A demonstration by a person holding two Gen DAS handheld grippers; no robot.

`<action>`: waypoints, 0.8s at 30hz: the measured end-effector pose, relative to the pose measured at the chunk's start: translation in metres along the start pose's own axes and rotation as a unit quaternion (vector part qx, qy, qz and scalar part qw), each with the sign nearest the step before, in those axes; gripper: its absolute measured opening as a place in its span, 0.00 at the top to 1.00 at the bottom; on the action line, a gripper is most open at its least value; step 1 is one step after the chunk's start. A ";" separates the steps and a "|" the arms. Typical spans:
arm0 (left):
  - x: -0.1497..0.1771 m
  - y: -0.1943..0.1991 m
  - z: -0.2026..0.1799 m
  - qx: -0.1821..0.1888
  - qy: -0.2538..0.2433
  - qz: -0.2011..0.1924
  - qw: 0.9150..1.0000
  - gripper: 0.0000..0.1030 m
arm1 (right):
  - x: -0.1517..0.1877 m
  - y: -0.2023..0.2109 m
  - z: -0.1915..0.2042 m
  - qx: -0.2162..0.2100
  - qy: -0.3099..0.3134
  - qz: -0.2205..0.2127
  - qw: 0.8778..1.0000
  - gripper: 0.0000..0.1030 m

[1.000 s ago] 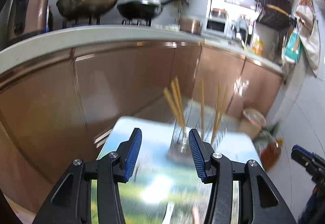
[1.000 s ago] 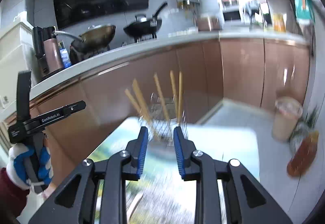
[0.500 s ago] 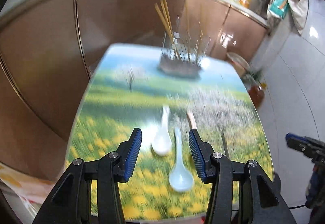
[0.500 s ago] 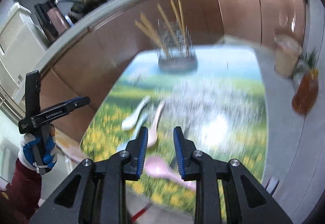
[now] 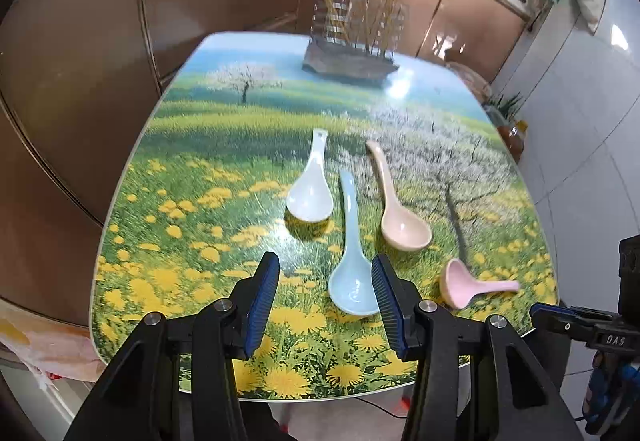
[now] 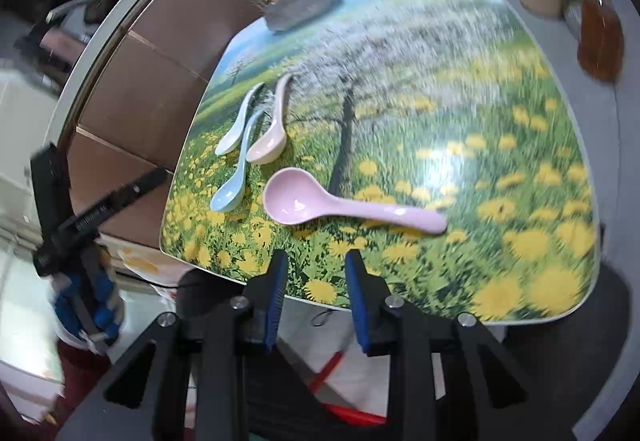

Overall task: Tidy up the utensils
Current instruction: 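Withdraw both open tools back over the spoons on the table, then grasp the light-blue spoon handle with the left tool while the right tool grasps the pink spoon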

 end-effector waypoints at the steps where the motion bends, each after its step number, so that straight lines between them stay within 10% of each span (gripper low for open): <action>1: 0.002 -0.006 0.000 -0.001 -0.001 0.006 1.000 0.54 | 0.001 -0.003 -0.004 -0.006 -0.016 0.001 1.000 0.73; 11: 0.003 -0.049 0.003 -0.003 0.017 0.039 0.999 0.54 | -0.001 -0.023 -0.033 -0.031 -0.124 0.006 0.992 0.69; 24: -0.008 -0.091 -0.009 -0.030 0.010 0.070 0.997 0.57 | -0.042 -0.038 -0.044 0.039 -0.100 0.020 0.994 0.66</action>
Point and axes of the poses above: each gripper's, at about its wrist camera, not at the fingertips, and y roughly against the way its jaws point, z to its left, x to its underside, the point moved 7 cm from there along -y, roughly the way its jaws point, and after that the axes turned 3 degrees about y, right-handed, at the moved point
